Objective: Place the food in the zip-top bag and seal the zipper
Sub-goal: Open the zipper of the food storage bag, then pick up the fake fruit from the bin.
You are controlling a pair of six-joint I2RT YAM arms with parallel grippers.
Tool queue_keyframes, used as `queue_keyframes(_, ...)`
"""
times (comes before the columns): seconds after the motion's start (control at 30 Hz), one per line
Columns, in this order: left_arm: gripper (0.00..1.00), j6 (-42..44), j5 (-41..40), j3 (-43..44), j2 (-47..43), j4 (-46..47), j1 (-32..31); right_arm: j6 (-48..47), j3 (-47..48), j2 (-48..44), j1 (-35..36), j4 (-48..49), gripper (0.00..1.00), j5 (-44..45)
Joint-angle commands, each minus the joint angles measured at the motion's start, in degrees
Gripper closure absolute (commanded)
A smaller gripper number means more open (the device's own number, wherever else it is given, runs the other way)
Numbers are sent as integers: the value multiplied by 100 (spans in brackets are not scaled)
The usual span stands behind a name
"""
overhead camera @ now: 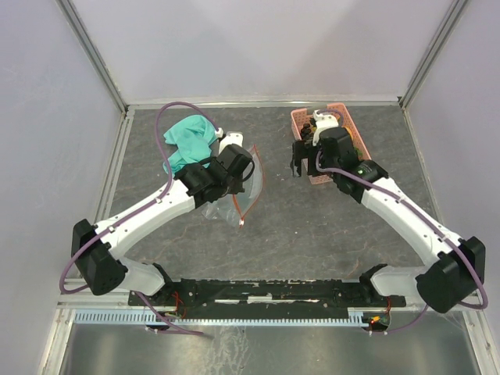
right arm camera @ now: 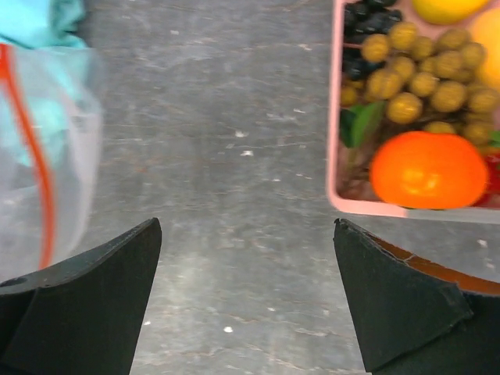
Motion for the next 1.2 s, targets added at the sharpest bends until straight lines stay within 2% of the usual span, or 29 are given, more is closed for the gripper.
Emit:
queue_keyframes(0.0, 97, 302, 9, 259, -85, 291, 30, -671, 441, 338, -510, -467, 1, 375)
queue_keyframes(0.2, 97, 326, -29, 215, -152, 357, 34, -810, 617, 894, -1339, -454, 1, 513)
queue_keyframes(0.37, 97, 370, -196, 235, -67, 310, 46, -864, 970, 1584, -1719, -596, 1, 750)
queue_keyframes(0.67, 97, 389, -321, 437, 87, 159, 42, -887, 1422, 2453, -1773, -643, 1, 620)
queue_keyframes(1.17, 97, 307, -219, 435, 139, 156, 42, -1047, 1380, 3023, -1779, -630, 2, 695)
